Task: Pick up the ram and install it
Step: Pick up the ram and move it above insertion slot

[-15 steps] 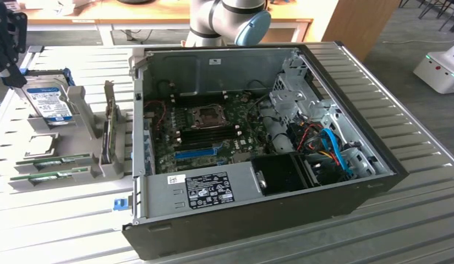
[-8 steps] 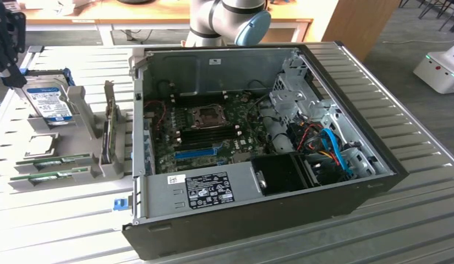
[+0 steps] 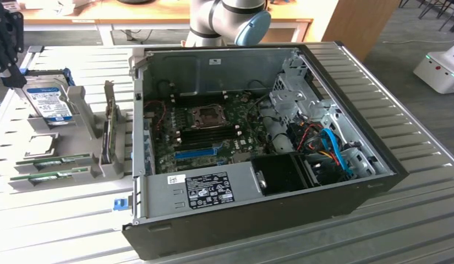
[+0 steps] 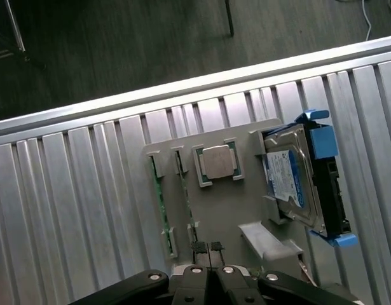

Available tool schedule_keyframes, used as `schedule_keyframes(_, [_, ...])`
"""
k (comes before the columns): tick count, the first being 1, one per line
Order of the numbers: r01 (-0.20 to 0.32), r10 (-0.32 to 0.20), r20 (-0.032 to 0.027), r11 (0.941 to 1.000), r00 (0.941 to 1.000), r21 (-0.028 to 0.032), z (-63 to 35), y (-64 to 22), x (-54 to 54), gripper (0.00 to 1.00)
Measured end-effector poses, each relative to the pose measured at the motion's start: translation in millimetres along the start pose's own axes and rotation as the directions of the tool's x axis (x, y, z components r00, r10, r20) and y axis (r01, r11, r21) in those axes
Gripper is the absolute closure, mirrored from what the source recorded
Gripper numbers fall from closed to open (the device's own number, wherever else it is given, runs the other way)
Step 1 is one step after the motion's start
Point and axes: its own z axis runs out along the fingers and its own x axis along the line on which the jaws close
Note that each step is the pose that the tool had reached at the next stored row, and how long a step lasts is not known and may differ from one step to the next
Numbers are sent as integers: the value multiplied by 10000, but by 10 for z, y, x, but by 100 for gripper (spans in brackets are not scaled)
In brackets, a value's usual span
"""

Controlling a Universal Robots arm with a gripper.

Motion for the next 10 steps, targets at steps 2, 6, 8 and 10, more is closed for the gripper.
schedule_keyframes(2, [172,-172,-8,9999,9999,2,0,0,0,90])
schedule_keyframes(6, [478,-478,-21,9989,9989,5,0,0,0,90])
schedule_keyframes(8, [638,-638,-27,9980,9980,7,0,0,0,90])
schedule_keyframes(10, [786,-785,-33,9969,9969,9,1,0,0,90])
